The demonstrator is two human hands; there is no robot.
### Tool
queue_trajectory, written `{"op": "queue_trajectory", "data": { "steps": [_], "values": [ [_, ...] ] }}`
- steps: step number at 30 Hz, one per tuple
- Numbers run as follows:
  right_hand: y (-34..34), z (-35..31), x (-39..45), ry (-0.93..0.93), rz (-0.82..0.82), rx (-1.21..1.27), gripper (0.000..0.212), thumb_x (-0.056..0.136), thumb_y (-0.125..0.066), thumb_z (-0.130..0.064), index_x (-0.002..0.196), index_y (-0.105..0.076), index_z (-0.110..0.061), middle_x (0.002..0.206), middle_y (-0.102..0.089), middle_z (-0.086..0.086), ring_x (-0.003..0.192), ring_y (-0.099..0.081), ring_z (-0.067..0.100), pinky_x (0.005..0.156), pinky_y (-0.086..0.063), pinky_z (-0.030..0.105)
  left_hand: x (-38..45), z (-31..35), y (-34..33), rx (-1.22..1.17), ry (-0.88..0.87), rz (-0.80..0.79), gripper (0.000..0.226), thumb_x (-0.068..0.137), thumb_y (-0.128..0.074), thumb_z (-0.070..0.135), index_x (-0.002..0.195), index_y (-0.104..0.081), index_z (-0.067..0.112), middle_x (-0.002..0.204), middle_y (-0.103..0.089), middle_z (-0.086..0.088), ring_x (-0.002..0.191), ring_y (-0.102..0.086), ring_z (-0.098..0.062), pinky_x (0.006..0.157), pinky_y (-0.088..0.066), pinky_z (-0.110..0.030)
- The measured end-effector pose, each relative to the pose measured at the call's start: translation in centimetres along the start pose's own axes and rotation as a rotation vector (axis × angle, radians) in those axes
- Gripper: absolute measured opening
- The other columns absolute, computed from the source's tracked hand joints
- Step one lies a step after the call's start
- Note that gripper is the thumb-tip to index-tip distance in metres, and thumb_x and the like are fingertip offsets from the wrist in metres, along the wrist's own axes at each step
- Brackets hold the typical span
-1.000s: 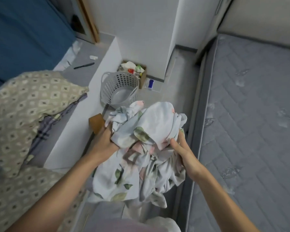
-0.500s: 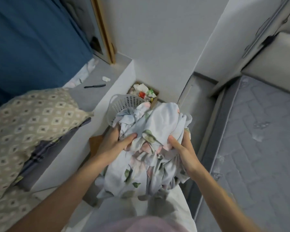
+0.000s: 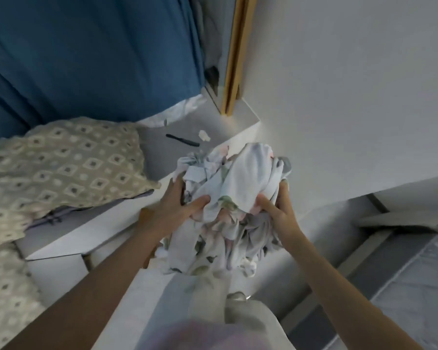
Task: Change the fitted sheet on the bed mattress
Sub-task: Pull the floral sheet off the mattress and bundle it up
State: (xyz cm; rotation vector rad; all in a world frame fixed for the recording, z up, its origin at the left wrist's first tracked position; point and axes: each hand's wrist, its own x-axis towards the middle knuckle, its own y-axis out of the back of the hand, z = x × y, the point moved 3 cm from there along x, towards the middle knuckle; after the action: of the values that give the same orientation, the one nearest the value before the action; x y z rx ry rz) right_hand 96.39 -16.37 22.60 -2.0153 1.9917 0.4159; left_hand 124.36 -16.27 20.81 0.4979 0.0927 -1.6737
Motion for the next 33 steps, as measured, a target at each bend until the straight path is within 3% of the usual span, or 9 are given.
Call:
{"op": "queue_trajectory", "data": {
  "steps": [4,6,8,13,16,19,24,28,33],
  "values": [
    [-1.8,-0.4,9.9,0.051,-0.073,-0.116,0.054,0.095,-0.071,-0.014,0.144,-0.047,-0.016,0.139,-0.062,0.007,0.132,-0.059,0.029,0.111,-0.049,0.057,7.3,-1.9,1.3,-0.208,0.101,0.072,0.08,0.085,-0.085,0.034,0.15,-0.038,0.033,0.142,-0.057,0.017,0.123,-0.059,0.008,0.104,-0.054,-0.025],
    [-2.5,0.3,14.8,0.062,-0.114,-0.148,0.054,0.095,-0.072,-0.012,0.142,-0.048,-0.016,0.139,-0.061,0.008,0.132,-0.059,0.03,0.111,-0.049,0.058,10.7,-3.0,1.7,-0.252,0.111,0.12,0.074,0.089,-0.079,0.02,0.149,-0.037,0.032,0.139,-0.058,0.018,0.118,-0.062,0.01,0.092,-0.054,-0.015],
    [-3.0,1.7,19.3,0.048,-0.149,-0.169,0.053,0.093,-0.073,-0.01,0.139,-0.049,-0.021,0.137,-0.063,0.006,0.13,-0.061,0.026,0.108,-0.052,0.051,13.7,-4.7,1.7,-0.232,0.11,0.172,0.07,0.089,-0.079,0.02,0.145,-0.039,0.033,0.139,-0.058,0.017,0.121,-0.06,0.009,0.092,-0.052,-0.013],
    [-4.1,9.1,28.8,0.042,-0.284,-0.253,0.069,0.085,-0.075,-0.005,0.143,-0.039,-0.021,0.137,-0.059,-0.009,0.128,-0.059,0.003,0.102,-0.05,0.022,20.0,-13.3,0.6,-0.173,0.161,0.254,0.092,0.071,-0.091,0.048,0.148,-0.041,0.038,0.148,-0.057,0.007,0.137,-0.055,-0.011,0.114,-0.048,-0.043],
    [-4.1,15.5,33.1,0.068,-0.341,-0.291,0.088,0.081,-0.083,-0.023,0.153,-0.033,-0.028,0.152,-0.051,-0.006,0.144,-0.049,0.017,0.115,-0.046,0.038,23.1,-19.6,-1.2,-0.137,0.2,0.303,0.109,0.066,-0.097,0.044,0.155,-0.037,0.028,0.151,-0.055,0.007,0.14,-0.053,-0.012,0.115,-0.048,-0.045],
    [-3.6,22.4,36.0,0.068,-0.325,-0.366,0.089,0.072,-0.087,-0.031,0.147,-0.039,-0.033,0.147,-0.052,0.001,0.14,-0.051,0.022,0.114,-0.048,0.046,24.8,-26.2,-3.5,-0.032,0.177,0.352,0.089,0.069,-0.096,0.031,0.144,-0.048,0.021,0.14,-0.061,0.003,0.131,-0.059,-0.012,0.107,-0.051,-0.036],
    [-2.1,32.5,36.6,0.065,-0.338,-0.662,0.096,0.068,-0.087,-0.063,0.139,-0.038,-0.022,0.132,-0.054,0.009,0.128,-0.053,0.033,0.107,-0.051,0.051,24.6,-35.4,-7.7,0.17,0.311,0.304,0.097,0.06,-0.094,0.065,0.14,-0.048,0.039,0.136,-0.06,0.01,0.127,-0.058,-0.019,0.102,-0.054,-0.047],
    [-1.6,37.0,35.2,0.013,-0.365,-0.979,0.109,0.065,-0.086,-0.063,0.15,-0.031,-0.025,0.146,-0.045,0.0,0.138,-0.044,0.028,0.11,-0.049,0.055,24.5,-39.8,-9.9,0.33,0.436,0.17,0.098,0.065,-0.087,0.069,0.147,-0.04,0.041,0.145,-0.053,0.008,0.132,-0.052,-0.022,0.102,-0.054,-0.047],
    [-2.6,40.8,36.7,-0.181,-0.385,-1.228,0.106,0.075,-0.073,-0.07,0.156,-0.019,-0.028,0.159,-0.035,0.014,0.146,-0.035,0.045,0.111,-0.042,0.064,27.3,-42.2,-10.9,0.441,0.562,0.067,0.086,0.092,-0.075,0.029,0.162,-0.026,0.021,0.159,-0.039,-0.014,0.147,-0.036,-0.038,0.115,-0.04,-0.052]
  ]
}}
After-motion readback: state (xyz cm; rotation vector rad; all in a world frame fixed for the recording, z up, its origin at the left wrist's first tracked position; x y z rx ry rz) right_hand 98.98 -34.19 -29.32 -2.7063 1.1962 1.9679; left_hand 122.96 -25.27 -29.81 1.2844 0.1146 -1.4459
